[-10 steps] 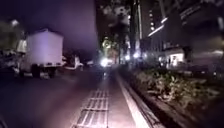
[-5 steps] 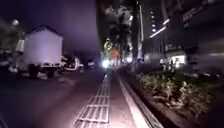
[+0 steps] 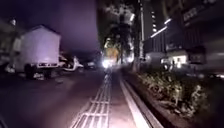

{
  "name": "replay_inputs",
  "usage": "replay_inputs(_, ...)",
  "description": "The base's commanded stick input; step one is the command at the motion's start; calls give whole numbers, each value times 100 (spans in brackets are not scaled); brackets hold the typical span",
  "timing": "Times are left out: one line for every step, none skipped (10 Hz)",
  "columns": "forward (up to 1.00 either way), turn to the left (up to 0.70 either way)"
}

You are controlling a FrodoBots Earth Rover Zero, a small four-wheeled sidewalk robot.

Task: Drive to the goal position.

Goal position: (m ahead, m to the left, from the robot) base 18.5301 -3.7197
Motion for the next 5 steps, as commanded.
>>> replay_inputs(45, 0)
replay_inputs(45, 0)
replay_inputs(45, 0)
replay_inputs(45, 0)
replay_inputs(45, 0)
